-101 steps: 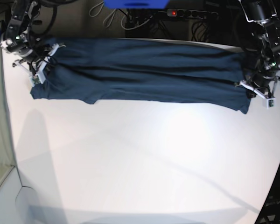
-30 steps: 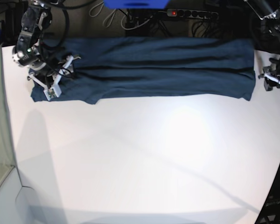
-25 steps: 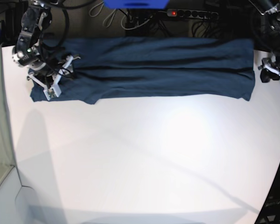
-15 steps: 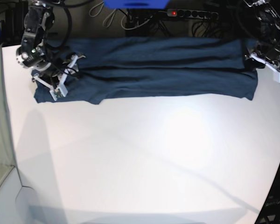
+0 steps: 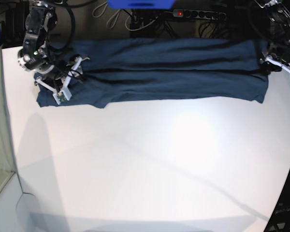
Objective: Layout the t-shirt on the table in an organized manner, then fold the t-shirt properly
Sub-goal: 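Open the left gripper and move it to the folded shirt's end, then grasp the folded shirt's end with the left gripper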
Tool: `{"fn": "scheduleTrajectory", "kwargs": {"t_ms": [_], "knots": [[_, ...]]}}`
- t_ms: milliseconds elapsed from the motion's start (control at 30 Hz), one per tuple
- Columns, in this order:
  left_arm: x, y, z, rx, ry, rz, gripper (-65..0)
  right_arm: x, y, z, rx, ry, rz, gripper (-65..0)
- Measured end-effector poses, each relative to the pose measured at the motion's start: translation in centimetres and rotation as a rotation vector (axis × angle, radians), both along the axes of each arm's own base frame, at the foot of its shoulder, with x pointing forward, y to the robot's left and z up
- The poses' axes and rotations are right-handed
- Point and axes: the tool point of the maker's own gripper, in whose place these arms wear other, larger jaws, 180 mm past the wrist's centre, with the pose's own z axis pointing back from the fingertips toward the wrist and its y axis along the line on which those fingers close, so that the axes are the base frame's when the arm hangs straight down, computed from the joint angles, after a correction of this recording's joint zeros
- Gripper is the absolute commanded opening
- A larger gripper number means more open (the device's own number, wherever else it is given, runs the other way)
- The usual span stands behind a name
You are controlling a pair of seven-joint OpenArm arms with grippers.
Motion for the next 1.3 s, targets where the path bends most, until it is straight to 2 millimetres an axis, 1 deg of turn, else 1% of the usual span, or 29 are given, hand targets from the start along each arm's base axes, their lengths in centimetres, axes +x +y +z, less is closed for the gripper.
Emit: {"fn": "scheduleTrajectory", "kwargs": {"t_ms": [100, 267, 467, 533, 633, 667, 767, 1133, 1233, 1300], "knots": [[-0.1, 0.1, 0.0, 0.005, 0.004, 0.000, -32.5, 0.0, 0.0, 0.0, -0.001, 0.002, 0.000, -28.7], [1.1, 0.1, 0.6, 0.005, -0.025, -0.003, -32.4, 0.0, 0.0, 0.0, 0.000, 0.002, 0.000, -28.7], [1.0, 0.3, 0.6, 0.011, -0.019, -0.003, -32.2, 0.0, 0.0, 0.0, -0.001, 0.001, 0.000, -28.7], [0.8, 0.4, 0.1, -0.006, -0.012, 0.003, -32.2, 0.0, 0.0, 0.0, 0.000, 0.001, 0.000, -28.7], [0.2, 0.1, -1.7, -0.058, 0.024, 0.021, -32.2, 0.0, 0.0, 0.0, -0.001, 0.001, 0.000, -28.7], [0.3, 0.2, -1.9, -0.072, 0.016, 0.029, -32.2, 0.0, 0.0, 0.0, 0.000, 0.001, 0.001, -28.7], [0.4, 1.0, -2.2, -0.082, 0.022, 0.033, -32.2, 0.0, 0.0, 0.0, 0.000, 0.001, 0.001, -28.7], [1.1, 0.7, -2.1, -0.096, -0.002, 0.039, -32.2, 0.0, 0.0, 0.0, 0.002, 0.001, 0.001, -28.7], [1.1, 0.7, -2.1, -0.097, -0.001, 0.038, -32.5, 0.0, 0.0, 0.0, 0.002, 0.001, 0.001, -28.7], [0.7, 0.6, -2.2, -0.102, 0.004, 0.037, -32.5, 0.0, 0.0, 0.0, 0.002, 0.001, 0.001, -28.7]]}}
